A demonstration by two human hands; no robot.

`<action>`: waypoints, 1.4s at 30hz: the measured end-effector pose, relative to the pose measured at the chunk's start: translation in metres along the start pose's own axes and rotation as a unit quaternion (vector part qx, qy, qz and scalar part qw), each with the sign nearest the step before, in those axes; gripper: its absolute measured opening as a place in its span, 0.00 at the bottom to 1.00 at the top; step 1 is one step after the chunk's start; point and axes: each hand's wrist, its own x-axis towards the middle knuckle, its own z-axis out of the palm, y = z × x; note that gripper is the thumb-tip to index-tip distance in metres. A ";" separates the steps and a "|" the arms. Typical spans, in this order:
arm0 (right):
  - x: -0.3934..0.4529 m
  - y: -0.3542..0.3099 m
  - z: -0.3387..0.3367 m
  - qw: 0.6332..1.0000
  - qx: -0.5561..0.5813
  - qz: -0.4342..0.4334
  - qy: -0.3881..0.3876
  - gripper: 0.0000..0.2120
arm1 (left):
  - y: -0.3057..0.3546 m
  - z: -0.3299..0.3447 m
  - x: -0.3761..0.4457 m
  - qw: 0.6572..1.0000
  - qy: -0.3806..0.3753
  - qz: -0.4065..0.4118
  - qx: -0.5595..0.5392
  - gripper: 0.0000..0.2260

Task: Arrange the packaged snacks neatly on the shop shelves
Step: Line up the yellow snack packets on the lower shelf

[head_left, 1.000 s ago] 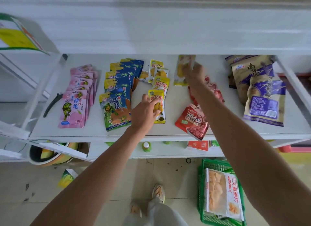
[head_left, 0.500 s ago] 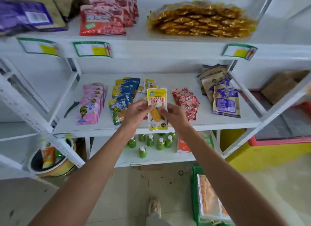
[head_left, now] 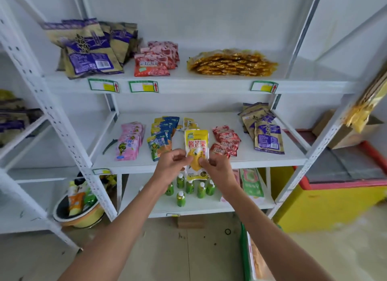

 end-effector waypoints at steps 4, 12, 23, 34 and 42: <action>-0.012 0.000 -0.006 1.000 0.017 0.014 -0.017 0.16 | 0.002 0.003 -0.009 1.000 -0.001 0.000 0.013 0.03; -0.016 0.003 -0.014 0.999 0.035 0.023 -0.011 0.18 | -0.002 0.020 -0.016 1.000 0.027 -0.008 0.008 0.03; -0.018 0.003 -0.010 0.998 -0.046 -0.047 0.020 0.11 | -0.004 0.041 -0.024 0.997 0.062 0.038 0.018 0.07; -0.021 0.011 -0.001 1.000 -0.004 0.023 -0.015 0.08 | -0.014 0.013 -0.018 0.996 0.022 -0.034 -0.082 0.08; -0.021 0.015 0.014 0.999 0.015 0.035 0.028 0.07 | -0.030 0.001 -0.012 0.996 0.020 -0.054 -0.074 0.08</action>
